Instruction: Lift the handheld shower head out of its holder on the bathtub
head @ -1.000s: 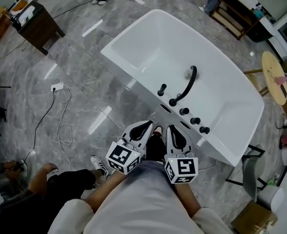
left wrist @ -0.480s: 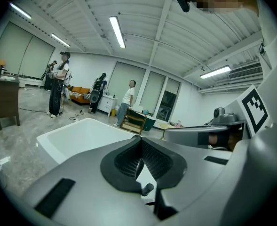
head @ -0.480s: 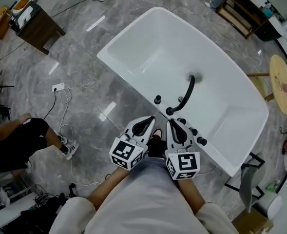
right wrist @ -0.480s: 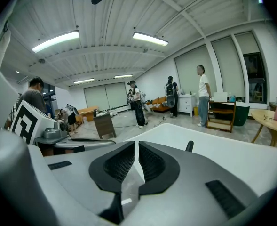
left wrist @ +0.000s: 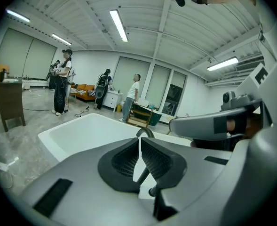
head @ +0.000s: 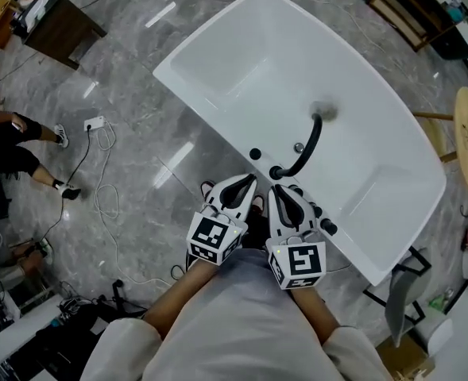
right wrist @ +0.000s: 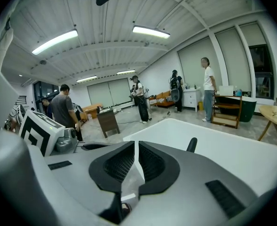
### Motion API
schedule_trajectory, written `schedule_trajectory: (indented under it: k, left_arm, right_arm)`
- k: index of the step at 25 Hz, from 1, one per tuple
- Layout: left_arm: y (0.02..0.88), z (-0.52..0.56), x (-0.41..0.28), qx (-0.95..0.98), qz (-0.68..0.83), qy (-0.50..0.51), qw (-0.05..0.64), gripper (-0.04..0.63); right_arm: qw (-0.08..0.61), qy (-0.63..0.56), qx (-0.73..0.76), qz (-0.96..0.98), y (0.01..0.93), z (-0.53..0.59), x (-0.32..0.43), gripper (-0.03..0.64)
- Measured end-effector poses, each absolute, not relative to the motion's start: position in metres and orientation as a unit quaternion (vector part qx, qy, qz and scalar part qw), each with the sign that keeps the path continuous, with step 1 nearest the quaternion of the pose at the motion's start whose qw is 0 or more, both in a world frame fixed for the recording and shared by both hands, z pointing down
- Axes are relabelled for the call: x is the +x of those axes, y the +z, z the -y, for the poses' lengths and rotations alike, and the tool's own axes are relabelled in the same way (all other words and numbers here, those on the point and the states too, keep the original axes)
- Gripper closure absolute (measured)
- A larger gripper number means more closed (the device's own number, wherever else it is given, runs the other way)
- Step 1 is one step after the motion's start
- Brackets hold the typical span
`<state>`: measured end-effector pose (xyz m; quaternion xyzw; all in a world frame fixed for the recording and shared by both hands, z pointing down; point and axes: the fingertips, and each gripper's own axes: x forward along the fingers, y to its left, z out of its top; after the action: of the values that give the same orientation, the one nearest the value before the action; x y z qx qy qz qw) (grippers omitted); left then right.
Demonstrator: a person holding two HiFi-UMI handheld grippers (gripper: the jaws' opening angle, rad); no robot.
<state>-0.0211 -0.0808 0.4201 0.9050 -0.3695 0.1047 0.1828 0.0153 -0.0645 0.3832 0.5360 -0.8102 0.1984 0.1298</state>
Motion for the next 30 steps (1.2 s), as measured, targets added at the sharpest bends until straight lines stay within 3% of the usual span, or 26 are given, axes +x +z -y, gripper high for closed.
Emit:
schedule_trajectory:
  k: [15,30]
  left_arm:
    - [0.52,0.103,-0.021,0.881,0.393,0.138,0.224,0.586]
    - [0.633,0.117,-0.019,0.859,0.395,0.186,0.266,0.448]
  right_arm:
    - [0.163,0.224,0.539,0.795,0.431,0.067,0.004,0.594]
    - [0.186,0.272,0.542,0.773,0.48,0.066,-0.014,0.594]
